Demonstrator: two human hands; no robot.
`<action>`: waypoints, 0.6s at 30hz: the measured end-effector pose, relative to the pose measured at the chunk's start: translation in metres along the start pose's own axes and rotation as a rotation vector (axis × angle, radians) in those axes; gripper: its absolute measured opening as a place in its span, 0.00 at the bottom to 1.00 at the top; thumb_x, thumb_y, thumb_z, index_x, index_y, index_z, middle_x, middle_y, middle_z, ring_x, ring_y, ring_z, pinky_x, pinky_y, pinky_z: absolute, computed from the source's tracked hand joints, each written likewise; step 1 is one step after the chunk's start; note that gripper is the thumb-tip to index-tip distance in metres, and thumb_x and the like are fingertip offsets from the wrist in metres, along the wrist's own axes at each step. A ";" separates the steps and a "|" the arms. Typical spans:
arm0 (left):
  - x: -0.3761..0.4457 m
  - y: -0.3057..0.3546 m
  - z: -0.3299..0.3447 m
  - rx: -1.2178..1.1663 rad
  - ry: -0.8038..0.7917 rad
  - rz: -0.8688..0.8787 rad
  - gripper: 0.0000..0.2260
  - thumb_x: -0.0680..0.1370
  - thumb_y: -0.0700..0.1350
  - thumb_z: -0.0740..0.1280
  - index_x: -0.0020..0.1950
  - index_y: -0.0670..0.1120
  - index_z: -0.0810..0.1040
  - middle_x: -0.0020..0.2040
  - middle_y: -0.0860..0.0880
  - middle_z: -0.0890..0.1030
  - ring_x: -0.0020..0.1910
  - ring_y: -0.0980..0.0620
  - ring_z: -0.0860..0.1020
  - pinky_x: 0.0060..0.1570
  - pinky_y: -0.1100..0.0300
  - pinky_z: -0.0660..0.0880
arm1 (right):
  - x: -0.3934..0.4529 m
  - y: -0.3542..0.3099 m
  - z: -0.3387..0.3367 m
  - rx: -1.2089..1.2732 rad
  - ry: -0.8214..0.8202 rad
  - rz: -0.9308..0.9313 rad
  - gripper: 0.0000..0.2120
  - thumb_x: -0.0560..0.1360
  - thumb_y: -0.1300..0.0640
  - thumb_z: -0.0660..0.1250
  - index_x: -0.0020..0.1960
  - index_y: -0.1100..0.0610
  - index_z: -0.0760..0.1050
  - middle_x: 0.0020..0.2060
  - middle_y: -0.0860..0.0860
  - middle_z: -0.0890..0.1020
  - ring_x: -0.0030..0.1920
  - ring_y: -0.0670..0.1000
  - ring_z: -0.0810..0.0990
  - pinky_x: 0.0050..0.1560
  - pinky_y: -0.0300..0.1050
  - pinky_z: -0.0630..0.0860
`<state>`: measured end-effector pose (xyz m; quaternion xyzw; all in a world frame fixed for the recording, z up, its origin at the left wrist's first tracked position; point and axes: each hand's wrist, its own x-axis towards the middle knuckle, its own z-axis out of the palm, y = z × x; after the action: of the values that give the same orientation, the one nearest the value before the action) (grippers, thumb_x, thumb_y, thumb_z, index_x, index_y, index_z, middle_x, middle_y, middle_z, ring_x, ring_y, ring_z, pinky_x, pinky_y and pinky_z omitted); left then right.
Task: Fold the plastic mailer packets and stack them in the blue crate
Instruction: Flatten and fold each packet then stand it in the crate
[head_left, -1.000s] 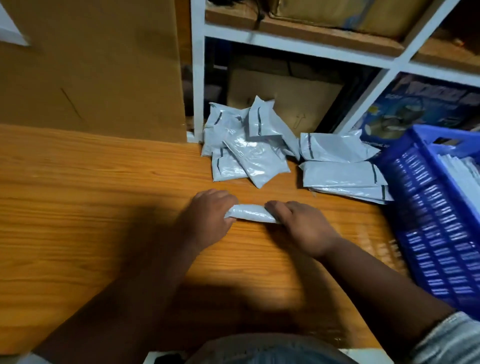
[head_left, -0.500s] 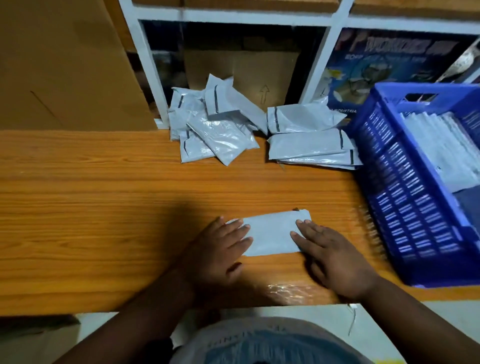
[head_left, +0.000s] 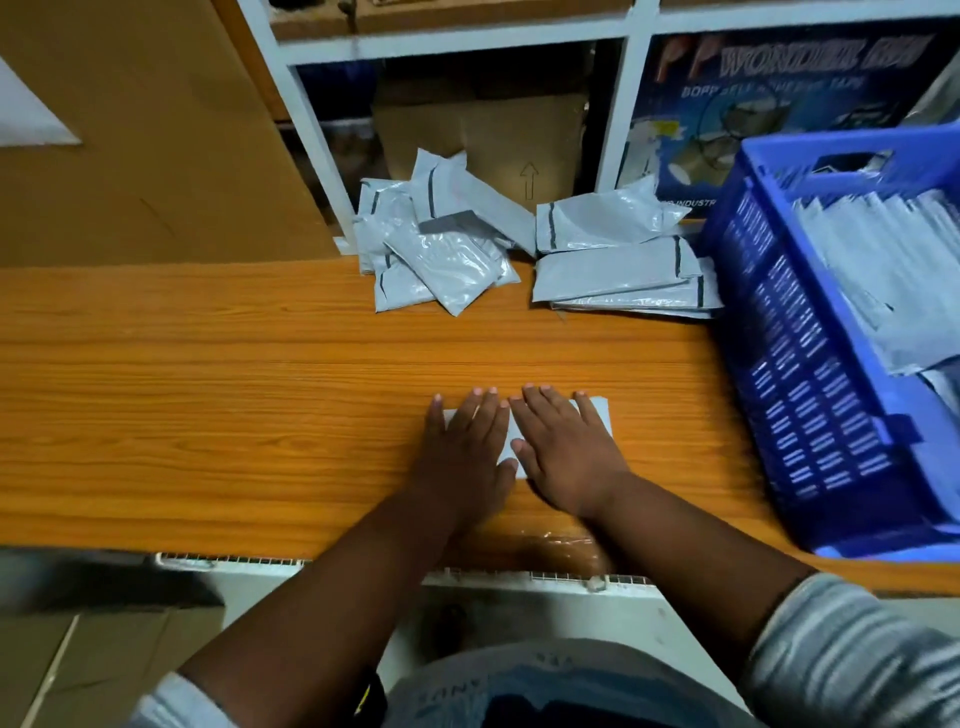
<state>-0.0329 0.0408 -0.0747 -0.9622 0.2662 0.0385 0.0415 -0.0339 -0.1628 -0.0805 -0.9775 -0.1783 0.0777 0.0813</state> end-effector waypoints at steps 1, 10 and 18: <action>0.001 -0.002 -0.001 -0.028 0.025 -0.008 0.33 0.84 0.60 0.51 0.83 0.41 0.66 0.84 0.40 0.64 0.84 0.39 0.61 0.77 0.26 0.56 | 0.001 0.002 -0.002 0.011 -0.013 -0.011 0.33 0.86 0.38 0.41 0.87 0.51 0.52 0.86 0.53 0.55 0.86 0.56 0.51 0.83 0.66 0.47; 0.021 -0.015 0.004 -0.251 0.021 -0.249 0.32 0.84 0.57 0.48 0.84 0.41 0.64 0.84 0.39 0.63 0.84 0.38 0.61 0.78 0.33 0.63 | 0.022 -0.029 -0.026 0.041 0.107 0.037 0.27 0.86 0.42 0.49 0.80 0.53 0.65 0.82 0.55 0.65 0.84 0.57 0.58 0.83 0.68 0.49; 0.018 -0.009 0.036 -0.147 0.105 -0.283 0.32 0.85 0.57 0.48 0.87 0.43 0.59 0.87 0.41 0.57 0.87 0.42 0.53 0.83 0.38 0.52 | 0.032 -0.029 0.009 -0.076 0.091 0.008 0.31 0.87 0.43 0.46 0.84 0.59 0.62 0.84 0.58 0.62 0.85 0.60 0.56 0.83 0.67 0.48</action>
<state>-0.0144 0.0429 -0.1118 -0.9913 0.1264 0.0014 -0.0379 -0.0160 -0.1229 -0.0877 -0.9831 -0.1735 0.0269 0.0517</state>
